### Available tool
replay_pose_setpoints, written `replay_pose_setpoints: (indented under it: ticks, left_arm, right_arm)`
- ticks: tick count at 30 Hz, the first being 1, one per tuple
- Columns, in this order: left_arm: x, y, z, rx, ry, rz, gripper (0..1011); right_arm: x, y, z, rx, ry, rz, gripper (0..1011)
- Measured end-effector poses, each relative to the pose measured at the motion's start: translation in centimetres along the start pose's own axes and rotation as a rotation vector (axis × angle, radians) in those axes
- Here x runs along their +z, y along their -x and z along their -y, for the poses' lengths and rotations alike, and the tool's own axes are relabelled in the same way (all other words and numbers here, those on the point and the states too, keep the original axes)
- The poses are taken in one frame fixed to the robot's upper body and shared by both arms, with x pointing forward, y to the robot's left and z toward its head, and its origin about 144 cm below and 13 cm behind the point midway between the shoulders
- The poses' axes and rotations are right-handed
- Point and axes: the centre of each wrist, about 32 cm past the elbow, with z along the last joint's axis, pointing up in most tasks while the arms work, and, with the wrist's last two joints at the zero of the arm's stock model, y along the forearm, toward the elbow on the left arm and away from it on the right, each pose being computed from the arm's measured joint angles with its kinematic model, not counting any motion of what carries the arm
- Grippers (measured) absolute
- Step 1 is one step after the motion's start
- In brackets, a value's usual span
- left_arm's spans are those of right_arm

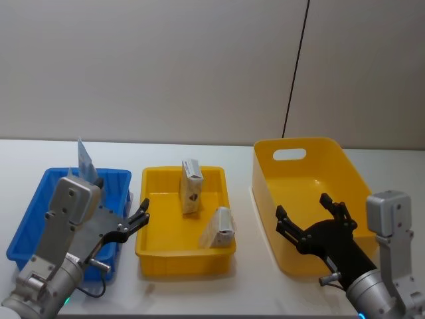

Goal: Bimanual collaborative sorting of washing and personal care products

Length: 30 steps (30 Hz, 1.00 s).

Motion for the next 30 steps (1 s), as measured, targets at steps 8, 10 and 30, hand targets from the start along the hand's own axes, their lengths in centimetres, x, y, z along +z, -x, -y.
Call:
replay_pose_setpoints:
  ticks: [8,10,30]
  left_arm:
    - [0.00,0.00,0.00,0.000,0.000,0.000,1001]
    - [0.00,0.00,0.00,0.000,0.000,0.000,1001]
    - [0.00,0.00,0.00,0.000,0.000,0.000,1001]
  right_arm:
    - [0.00,0.00,0.00,0.000,0.000,0.000,1004]
    - [0.00,0.00,0.00,0.000,0.000,0.000,1004]
    - [0.00,0.00,0.00,0.000,0.000,0.000,1004]
